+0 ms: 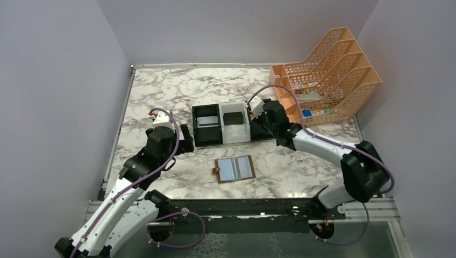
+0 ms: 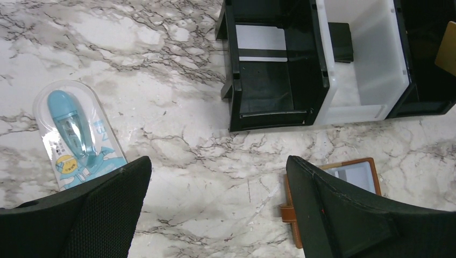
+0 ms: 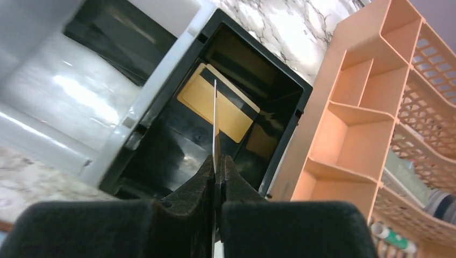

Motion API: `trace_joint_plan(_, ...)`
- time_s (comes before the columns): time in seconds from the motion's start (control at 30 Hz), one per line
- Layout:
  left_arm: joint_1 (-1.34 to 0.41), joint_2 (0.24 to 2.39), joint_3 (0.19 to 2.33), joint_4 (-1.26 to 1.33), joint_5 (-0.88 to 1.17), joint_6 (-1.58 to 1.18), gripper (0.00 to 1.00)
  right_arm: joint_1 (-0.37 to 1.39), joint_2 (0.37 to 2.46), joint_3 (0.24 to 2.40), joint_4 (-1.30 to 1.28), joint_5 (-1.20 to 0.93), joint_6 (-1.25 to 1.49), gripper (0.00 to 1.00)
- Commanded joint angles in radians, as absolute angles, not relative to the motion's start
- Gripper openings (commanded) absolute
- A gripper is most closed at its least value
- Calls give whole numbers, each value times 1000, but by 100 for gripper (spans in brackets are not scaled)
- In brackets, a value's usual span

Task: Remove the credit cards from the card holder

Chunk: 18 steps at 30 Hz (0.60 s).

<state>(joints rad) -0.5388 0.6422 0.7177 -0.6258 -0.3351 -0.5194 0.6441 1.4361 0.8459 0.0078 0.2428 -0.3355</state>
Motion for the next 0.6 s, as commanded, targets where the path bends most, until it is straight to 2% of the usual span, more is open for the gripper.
trace_joint_plan(0.0, -539, 622, 710, -631, -408, -494, 99, 645, 1537, 898, 62, 343, -513, 1)
trace_joint_plan(0.27, -540, 619, 708, -631, -416, -494, 99, 644, 1678, 973, 150, 339, -614, 1)
trace_joint_plan(0.57, -539, 635, 707, -632, -404, -488, 99, 600, 1757, 935, 282, 317, -745, 1)
